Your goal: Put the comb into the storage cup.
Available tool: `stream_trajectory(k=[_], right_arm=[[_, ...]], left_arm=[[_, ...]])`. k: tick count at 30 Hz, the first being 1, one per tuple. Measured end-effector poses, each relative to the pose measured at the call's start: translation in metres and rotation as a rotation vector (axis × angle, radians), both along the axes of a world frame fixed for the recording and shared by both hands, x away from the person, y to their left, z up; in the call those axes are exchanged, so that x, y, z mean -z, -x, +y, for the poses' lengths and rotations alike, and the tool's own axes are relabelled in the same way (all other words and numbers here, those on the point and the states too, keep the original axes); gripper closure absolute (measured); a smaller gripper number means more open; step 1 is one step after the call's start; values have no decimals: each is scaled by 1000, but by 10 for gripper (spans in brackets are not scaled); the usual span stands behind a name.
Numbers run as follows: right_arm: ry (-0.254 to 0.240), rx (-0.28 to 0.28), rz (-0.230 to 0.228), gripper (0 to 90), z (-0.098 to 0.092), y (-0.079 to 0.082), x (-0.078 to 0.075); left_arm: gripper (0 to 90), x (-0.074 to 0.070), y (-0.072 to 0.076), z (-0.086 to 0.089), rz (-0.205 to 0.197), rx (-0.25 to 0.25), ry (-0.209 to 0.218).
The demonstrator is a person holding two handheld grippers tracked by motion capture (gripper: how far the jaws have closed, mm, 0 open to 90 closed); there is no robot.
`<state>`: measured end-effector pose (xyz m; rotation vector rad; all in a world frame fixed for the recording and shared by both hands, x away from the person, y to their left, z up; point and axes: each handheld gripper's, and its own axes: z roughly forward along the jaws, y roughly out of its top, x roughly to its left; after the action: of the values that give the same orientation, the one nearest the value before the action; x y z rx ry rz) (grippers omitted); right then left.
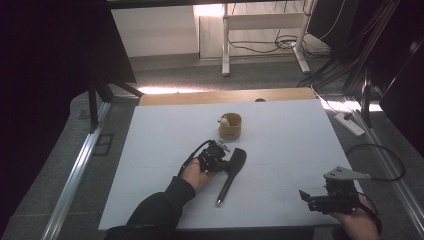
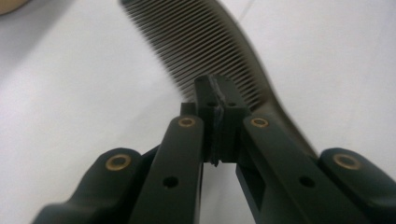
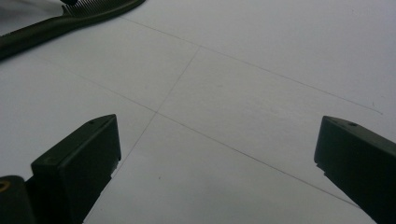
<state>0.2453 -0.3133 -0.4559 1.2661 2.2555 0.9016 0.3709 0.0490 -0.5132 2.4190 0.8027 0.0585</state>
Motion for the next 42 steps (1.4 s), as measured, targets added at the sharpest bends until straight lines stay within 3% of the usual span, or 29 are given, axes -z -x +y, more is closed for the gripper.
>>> stream_trajectory(k=[9,16,17,20,32,36,42], right_arm=[[-1,2,-4,11,0,0,0],[-2,3,-10,11,0,1,-1],[-3,4,-10,11,0,1,-1],[-3,4,-11,11,0,1,-1],[-1,0,-15,10,0,1,-1],[-1,-1,-17,11,1,1,-1],[-1,-2,-18,10,1,1,-1]], left_arm=[[883,-18,9,12,14,-10,40],[711,-25,28,21,3,-21,12],[628,-26,30,22,6,-21,6],[554,-27,37,24,10,-24,-4],[84,-36,58,29,15,-42,31],[0,-36,65,30,26,-25,41],[0,-36,72,28,39,4,46]])
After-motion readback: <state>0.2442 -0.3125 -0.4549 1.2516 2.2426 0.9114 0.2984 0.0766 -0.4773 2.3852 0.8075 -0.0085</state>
